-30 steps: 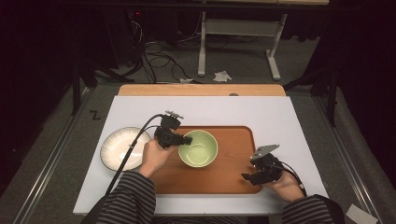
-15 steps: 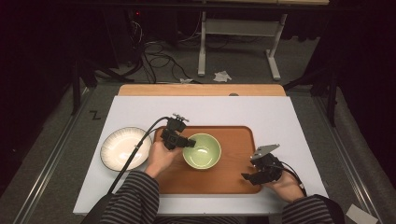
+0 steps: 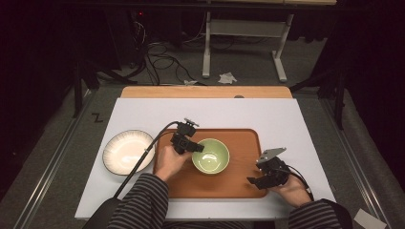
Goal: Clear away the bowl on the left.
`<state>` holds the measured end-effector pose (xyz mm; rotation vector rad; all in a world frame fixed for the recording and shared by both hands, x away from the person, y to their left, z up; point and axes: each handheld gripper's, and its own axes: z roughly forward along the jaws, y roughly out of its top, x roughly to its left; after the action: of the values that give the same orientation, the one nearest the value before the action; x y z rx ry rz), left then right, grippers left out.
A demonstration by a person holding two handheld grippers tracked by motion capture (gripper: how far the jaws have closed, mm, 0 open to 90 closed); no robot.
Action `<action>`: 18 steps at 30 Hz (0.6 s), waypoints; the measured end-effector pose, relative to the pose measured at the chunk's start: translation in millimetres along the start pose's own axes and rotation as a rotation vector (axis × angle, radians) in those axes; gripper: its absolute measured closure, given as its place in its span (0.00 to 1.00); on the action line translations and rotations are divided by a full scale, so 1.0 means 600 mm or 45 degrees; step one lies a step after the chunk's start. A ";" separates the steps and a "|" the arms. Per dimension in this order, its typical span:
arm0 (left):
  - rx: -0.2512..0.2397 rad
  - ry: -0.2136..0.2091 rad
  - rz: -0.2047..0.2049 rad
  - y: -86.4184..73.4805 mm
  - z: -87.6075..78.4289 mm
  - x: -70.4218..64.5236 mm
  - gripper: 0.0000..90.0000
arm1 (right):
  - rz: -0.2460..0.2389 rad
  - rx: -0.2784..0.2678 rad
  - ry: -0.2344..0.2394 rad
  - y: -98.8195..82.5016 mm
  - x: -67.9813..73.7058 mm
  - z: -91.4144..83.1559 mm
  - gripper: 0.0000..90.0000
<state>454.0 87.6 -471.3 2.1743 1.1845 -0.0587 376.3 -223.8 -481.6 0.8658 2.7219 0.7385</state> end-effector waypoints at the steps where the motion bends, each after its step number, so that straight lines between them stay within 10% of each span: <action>1: 0.001 0.001 0.001 0.001 0.002 -0.001 0.91 | 0.000 -0.002 0.003 0.000 0.000 0.000 0.41; 18: -0.018 0.000 -0.033 0.003 0.019 0.007 0.91 | -0.008 -0.001 0.005 0.000 -0.001 0.002 0.41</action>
<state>460.8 83.9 -481.0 2.1469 1.2097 -0.0608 377.1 -223.5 -482.5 0.8558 2.7261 0.7407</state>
